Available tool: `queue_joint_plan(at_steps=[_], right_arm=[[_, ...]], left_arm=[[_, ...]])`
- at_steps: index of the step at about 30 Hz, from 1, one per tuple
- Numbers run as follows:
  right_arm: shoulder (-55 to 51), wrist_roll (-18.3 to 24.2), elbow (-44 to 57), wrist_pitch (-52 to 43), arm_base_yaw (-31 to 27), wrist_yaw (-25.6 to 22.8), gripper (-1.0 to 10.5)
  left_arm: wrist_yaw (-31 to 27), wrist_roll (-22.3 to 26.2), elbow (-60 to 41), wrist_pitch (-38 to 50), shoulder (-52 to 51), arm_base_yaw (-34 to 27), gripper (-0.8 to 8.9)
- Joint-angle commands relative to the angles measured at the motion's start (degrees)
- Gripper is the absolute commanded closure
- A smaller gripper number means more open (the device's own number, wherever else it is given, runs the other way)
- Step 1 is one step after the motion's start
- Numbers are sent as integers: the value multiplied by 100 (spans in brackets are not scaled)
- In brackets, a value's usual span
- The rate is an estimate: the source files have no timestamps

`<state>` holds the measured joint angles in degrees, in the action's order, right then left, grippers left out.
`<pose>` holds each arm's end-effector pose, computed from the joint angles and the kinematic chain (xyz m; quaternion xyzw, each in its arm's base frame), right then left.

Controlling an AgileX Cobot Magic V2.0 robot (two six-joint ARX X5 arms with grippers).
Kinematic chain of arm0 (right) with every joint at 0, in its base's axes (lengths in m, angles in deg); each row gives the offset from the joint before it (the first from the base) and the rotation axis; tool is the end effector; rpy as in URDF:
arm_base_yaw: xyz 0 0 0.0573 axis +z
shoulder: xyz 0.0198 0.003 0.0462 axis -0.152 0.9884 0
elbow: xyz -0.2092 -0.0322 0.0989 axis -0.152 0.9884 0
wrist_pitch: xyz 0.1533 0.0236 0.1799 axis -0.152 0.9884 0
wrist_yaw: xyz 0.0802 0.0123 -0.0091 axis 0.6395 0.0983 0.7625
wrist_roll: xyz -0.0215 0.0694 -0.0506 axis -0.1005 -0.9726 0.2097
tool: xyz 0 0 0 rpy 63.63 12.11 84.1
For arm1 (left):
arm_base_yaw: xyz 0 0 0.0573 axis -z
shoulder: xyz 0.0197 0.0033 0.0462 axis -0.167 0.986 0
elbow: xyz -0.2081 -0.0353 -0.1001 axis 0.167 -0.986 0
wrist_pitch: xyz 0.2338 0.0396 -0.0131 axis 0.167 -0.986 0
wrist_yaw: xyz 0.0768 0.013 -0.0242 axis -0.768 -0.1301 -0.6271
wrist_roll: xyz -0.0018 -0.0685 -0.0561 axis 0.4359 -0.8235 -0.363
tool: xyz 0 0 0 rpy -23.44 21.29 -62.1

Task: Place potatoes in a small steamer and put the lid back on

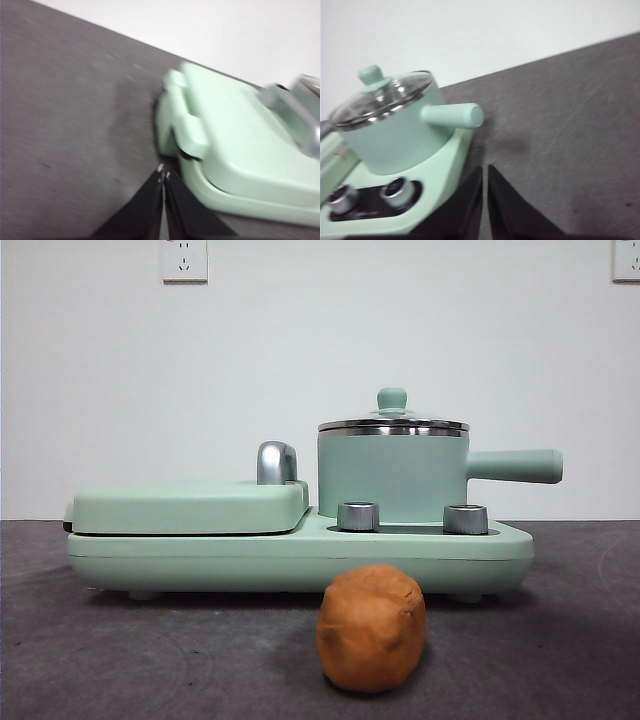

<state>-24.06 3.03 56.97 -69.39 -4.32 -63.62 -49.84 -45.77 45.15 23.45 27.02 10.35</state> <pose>0.1559 0.0219 0.1648 0.1892 0.0525 0.0953 0.9759 0.1556 -0.0184 0.1480 -0.1931 0.1029 -0.0963 0.9710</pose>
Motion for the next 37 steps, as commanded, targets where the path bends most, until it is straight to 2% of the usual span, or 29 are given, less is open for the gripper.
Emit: queue_joint_plan(at_steps=[1,14,22,27,31,35,37], right_arm=[[142,-404,-306,105,33,129,933],[1493,-306,-2319,1598,323,1172,933],[2306,181,-3322,2411,463,2015,933],[2686,483,-3748,2959,560,2184,932],[2852,782,-3982,3276,638,2302,932],[2846,800,-4052,3265,693,2450,928],[2846,798,-4057,3265,699,2441,829]], left_arm=[[205,-428,94,-76,140,94,806],[732,-522,1506,-85,1589,927,805],[977,341,2922,-586,3027,1443,805],[1134,855,3766,-859,3853,1814,804],[1384,1060,4190,-1008,4304,2074,783],[1578,1075,4380,-1021,4535,2288,781],[1578,1045,4428,-1021,4599,2378,749]])
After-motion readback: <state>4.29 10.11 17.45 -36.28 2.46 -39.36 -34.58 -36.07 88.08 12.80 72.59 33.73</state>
